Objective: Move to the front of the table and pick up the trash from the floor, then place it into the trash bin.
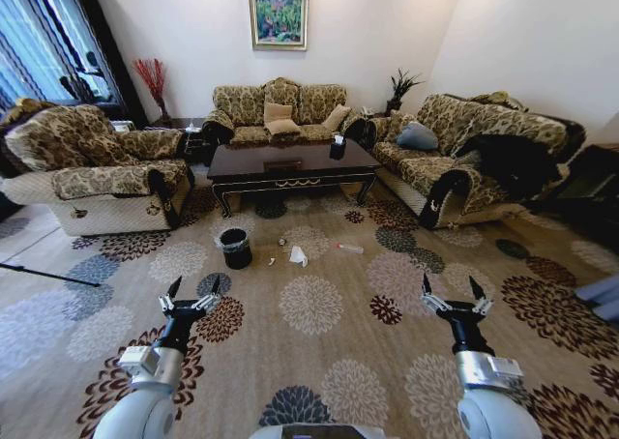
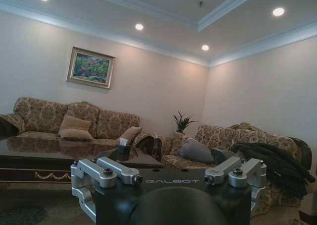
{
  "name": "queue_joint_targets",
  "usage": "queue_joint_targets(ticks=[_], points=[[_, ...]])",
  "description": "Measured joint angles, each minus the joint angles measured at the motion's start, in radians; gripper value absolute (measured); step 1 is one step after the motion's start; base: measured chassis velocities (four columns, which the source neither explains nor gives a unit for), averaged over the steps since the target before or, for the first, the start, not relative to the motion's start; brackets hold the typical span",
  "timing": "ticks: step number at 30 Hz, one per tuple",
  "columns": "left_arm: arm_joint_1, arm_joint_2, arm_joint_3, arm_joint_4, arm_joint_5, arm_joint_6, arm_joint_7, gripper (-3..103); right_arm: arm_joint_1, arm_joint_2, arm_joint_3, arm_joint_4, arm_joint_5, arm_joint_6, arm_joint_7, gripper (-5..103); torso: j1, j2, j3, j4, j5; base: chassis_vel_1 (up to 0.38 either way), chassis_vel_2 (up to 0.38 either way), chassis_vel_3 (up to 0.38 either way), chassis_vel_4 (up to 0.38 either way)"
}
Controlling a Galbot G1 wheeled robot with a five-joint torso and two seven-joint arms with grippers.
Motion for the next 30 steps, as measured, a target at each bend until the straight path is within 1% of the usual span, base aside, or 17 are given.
queue_joint_targets(ticks=[4, 11, 15, 19, 30], points=[[0.006, -0.004, 0.000, 0.009, 0.005, -0.008, -0.005, 100, 0.010, -0.009, 0.011, -0.006, 0.017, -0.017, 0.018, 100, 0.000, 0.000, 0.000, 0.0000, 0.0000, 0.000, 0.000, 0.000, 0.000], [0.007, -0.010, 0.008, 0.016, 0.017, -0.018, -0.006, 100, 0.016, -0.008, 0.012, -0.015, 0.023, -0.024, 0.028, 100, 0.000, 0.000, 0.000, 0.0000, 0.0000, 0.000, 0.000, 0.000, 0.000], [0.003, -0.012, 0.008, 0.028, 0.023, -0.046, -0.006, 100, 0.016, 0.003, -0.005, -0.024, 0.017, -0.024, 0.032, 100, 0.000, 0.000, 0.000, 0.0000, 0.0000, 0.000, 0.000, 0.000, 0.000], [-0.002, -0.012, 0.007, 0.035, 0.023, -0.055, -0.006, 100, 0.021, 0.005, -0.015, -0.031, 0.015, -0.026, 0.034, 100, 0.000, 0.000, 0.000, 0.0000, -0.0001, 0.000, 0.000, 0.000, 0.000], [-0.013, -0.018, 0.006, 0.054, 0.033, -0.042, -0.010, 100, 0.034, 0.002, -0.023, -0.052, 0.015, -0.030, 0.040, 100, -0.001, -0.002, -0.001, 0.0000, -0.0001, 0.000, 0.000, 0.000, 0.000]])
